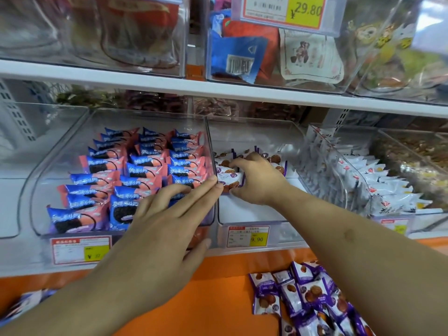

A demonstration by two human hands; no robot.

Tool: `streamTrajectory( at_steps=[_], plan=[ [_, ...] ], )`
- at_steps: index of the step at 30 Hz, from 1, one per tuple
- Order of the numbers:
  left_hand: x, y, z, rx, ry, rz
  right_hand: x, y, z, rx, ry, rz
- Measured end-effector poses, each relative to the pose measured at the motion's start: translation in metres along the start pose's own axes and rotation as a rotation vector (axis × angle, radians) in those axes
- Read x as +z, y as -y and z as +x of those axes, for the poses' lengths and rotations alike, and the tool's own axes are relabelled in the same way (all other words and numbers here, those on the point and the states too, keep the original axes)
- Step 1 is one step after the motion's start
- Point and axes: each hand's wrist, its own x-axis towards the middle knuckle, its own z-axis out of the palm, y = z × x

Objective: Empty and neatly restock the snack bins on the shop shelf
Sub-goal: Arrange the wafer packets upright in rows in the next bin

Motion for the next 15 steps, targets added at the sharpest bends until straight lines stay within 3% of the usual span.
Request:
streamTrajectory(
  at_steps=[9, 15],
  plan=[
    [-0.013, -0.003, 0.003, -0.036, 0.050, -0.018, -0.025, -0.006, -0.022, 0.025, -0.027, 0.086],
    [-0.025, -0.031, 0.000, 0.025, 0.081, -0.051, -0.080, -0.003, -0.107, -0.007, -0.222, 0.381]
  ],
)
